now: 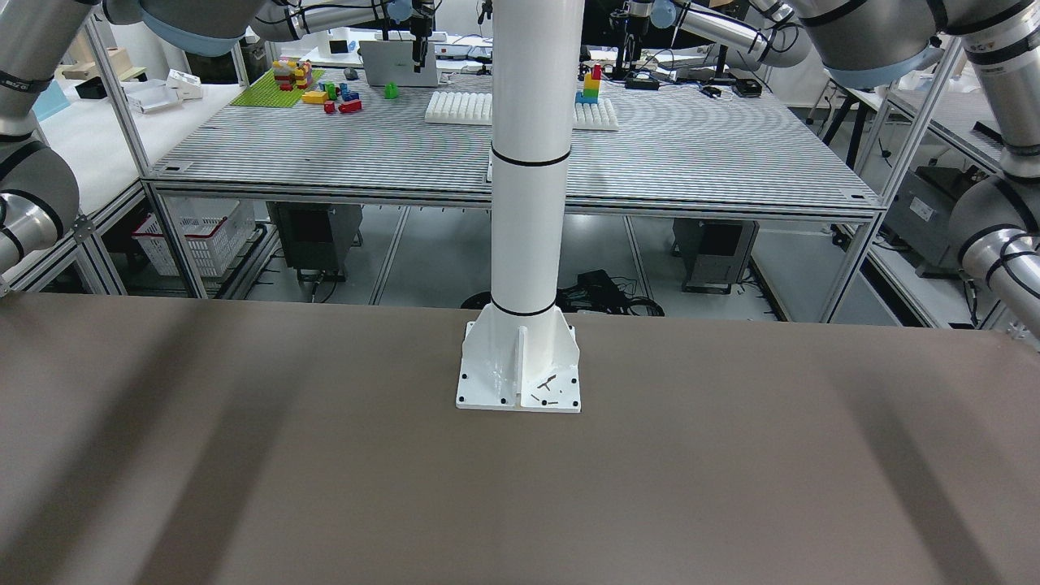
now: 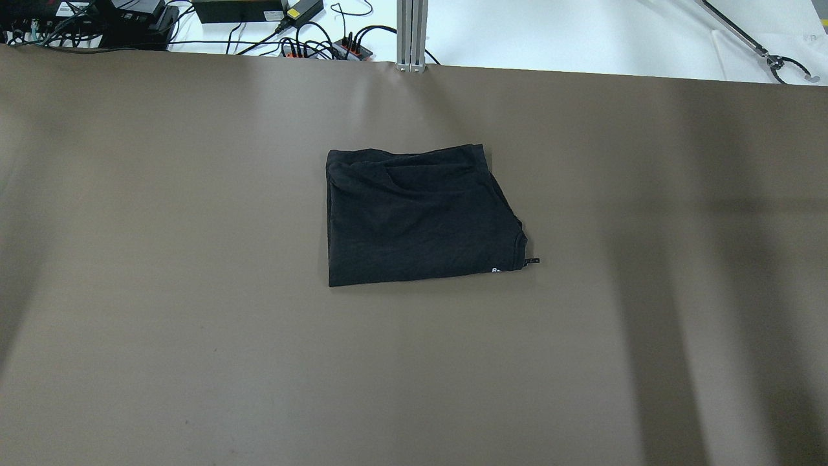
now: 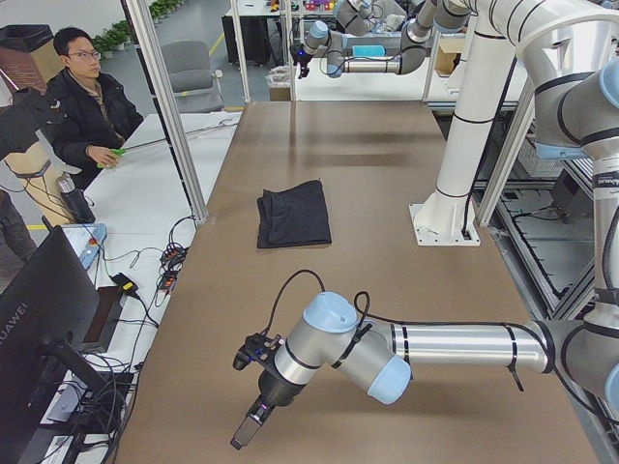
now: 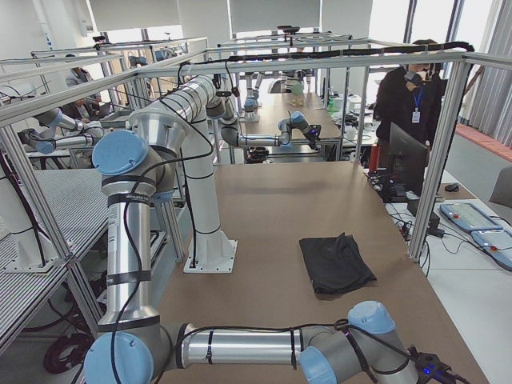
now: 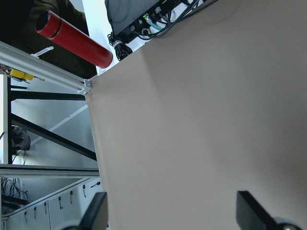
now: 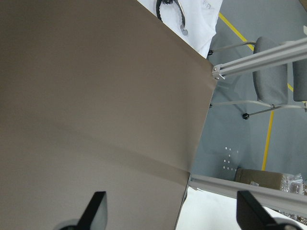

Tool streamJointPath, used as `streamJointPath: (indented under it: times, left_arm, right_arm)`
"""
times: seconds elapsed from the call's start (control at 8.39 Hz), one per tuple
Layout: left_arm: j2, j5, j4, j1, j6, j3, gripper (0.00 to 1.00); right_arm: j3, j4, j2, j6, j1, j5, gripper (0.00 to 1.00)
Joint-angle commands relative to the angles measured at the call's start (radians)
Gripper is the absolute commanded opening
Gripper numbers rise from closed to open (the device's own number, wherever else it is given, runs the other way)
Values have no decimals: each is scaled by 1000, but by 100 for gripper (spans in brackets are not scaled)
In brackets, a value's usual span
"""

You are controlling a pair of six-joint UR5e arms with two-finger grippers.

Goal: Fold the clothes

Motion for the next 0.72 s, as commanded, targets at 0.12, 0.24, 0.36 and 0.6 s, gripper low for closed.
streamJointPath:
  times: [0.12, 0.24, 0.36, 0.6]
  left_arm:
    - [38, -17, -62, -59, 8, -71, 94]
    - [62, -14, -63, -67, 8, -117, 94]
    - [63, -12, -59, -69, 0, -160, 94]
    - [92, -3, -62, -66, -10, -153, 94]
  right_arm:
    - [49, 1, -61, -15, 38, -2, 95]
    - [49, 2, -66, -15, 45, 1, 95]
    - [51, 2, -68, -15, 56, 3, 95]
    - [60, 2, -68, -14, 62, 1, 95]
